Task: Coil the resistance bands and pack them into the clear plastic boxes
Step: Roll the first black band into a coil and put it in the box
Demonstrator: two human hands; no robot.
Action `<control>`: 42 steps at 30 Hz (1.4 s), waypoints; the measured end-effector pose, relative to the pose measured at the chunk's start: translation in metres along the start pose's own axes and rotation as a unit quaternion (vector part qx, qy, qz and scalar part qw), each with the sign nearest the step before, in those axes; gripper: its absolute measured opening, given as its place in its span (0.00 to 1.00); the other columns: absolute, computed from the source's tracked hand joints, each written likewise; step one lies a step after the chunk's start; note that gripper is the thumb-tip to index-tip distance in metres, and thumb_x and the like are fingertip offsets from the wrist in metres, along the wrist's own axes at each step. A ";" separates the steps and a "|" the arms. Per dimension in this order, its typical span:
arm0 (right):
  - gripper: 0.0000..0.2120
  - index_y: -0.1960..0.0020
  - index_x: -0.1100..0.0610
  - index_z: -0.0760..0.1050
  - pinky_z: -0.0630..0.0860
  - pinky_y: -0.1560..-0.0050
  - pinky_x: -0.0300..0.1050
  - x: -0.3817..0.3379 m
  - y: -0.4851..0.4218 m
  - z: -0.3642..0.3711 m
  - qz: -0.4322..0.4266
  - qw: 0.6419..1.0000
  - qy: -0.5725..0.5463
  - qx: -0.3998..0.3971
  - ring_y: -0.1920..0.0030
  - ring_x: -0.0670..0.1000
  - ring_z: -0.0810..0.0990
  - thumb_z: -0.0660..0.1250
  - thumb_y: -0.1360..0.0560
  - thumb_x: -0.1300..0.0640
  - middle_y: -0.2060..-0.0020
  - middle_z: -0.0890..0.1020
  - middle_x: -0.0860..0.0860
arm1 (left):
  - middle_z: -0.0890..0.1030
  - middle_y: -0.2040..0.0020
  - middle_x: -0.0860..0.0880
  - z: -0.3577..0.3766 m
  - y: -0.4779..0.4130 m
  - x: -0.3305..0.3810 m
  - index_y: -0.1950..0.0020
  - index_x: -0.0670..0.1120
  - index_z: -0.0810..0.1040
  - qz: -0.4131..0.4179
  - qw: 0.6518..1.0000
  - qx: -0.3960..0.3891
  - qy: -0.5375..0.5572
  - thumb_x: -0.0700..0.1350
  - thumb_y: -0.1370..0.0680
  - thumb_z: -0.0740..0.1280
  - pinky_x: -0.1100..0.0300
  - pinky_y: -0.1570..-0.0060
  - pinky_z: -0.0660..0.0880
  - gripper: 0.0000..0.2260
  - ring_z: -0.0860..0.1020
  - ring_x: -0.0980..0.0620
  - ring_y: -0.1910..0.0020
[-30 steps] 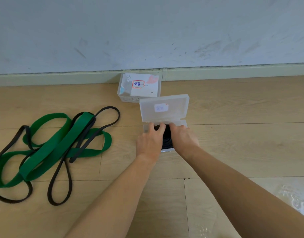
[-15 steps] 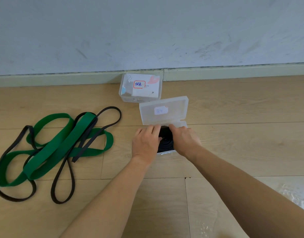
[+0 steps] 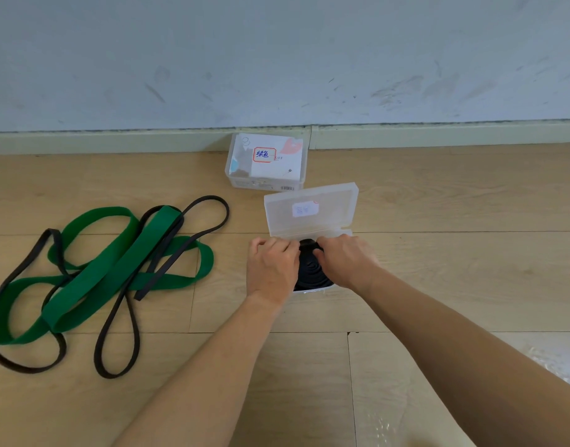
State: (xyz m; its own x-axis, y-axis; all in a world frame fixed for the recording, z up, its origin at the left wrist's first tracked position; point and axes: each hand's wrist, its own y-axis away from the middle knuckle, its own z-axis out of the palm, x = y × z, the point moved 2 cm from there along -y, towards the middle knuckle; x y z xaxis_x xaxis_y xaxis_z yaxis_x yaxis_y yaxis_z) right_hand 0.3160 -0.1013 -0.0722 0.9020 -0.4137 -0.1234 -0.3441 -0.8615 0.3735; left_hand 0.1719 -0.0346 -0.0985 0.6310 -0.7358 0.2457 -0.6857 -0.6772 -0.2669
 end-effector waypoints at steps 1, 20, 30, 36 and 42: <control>0.15 0.45 0.55 0.76 0.70 0.59 0.48 -0.001 -0.001 0.000 0.000 1.000 0.006 0.000 0.54 0.59 0.80 0.54 0.15 0.47 0.54 0.82 0.55 | 0.81 0.63 0.55 0.000 0.000 0.000 0.53 0.50 0.83 0.002 1.000 -0.005 -0.001 0.45 0.23 0.70 0.55 0.48 0.68 0.02 0.78 0.51 0.60; 0.14 0.37 0.48 0.77 0.75 0.57 0.46 0.005 0.016 0.004 -0.021 0.992 -0.095 0.086 0.52 0.53 0.81 0.62 0.19 0.44 0.45 0.80 0.45 | 0.79 0.56 0.55 -0.008 0.005 0.001 0.48 0.50 0.81 -0.014 0.999 -0.030 0.040 0.45 0.22 0.66 0.57 0.51 0.69 0.06 0.76 0.52 0.58; 0.14 0.47 0.52 0.78 0.71 0.61 0.47 0.003 0.006 0.002 -0.043 0.997 -0.044 0.054 0.56 0.55 0.80 0.56 0.16 0.47 0.53 0.77 0.47 | 0.77 0.56 0.54 -0.005 0.006 0.001 0.50 0.49 0.80 -0.017 0.998 -0.049 0.033 0.46 0.22 0.59 0.55 0.45 0.66 0.10 0.75 0.52 0.57; 0.17 0.49 0.54 0.77 0.66 0.66 0.46 -0.009 0.016 0.005 -0.015 0.999 0.034 0.038 0.63 0.54 0.74 0.52 0.14 0.49 0.57 0.70 0.47 | 0.76 0.57 0.52 -0.003 0.007 -0.001 0.53 0.48 0.83 0.016 0.998 -0.056 0.011 0.45 0.24 0.56 0.54 0.48 0.67 0.15 0.75 0.50 0.57; 0.07 0.46 0.56 0.75 0.66 0.67 0.44 -0.029 0.024 0.003 0.009 0.996 0.091 0.023 0.62 0.51 0.70 0.58 0.17 0.61 0.54 0.75 0.50 | 0.74 0.57 0.51 -0.007 0.009 0.003 0.60 0.47 0.80 0.038 0.995 -0.080 -0.051 0.45 0.27 0.65 0.52 0.51 0.65 0.05 0.73 0.49 0.57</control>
State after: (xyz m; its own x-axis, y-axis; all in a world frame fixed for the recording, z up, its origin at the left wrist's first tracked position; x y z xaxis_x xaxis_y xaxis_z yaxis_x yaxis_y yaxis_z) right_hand 0.2811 -0.1106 -0.0622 0.9268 -0.3717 0.0537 -0.3677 -0.8692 0.3306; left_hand 0.1655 -0.0429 -0.0932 0.6038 -0.7861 0.1322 -0.7763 -0.6175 -0.1268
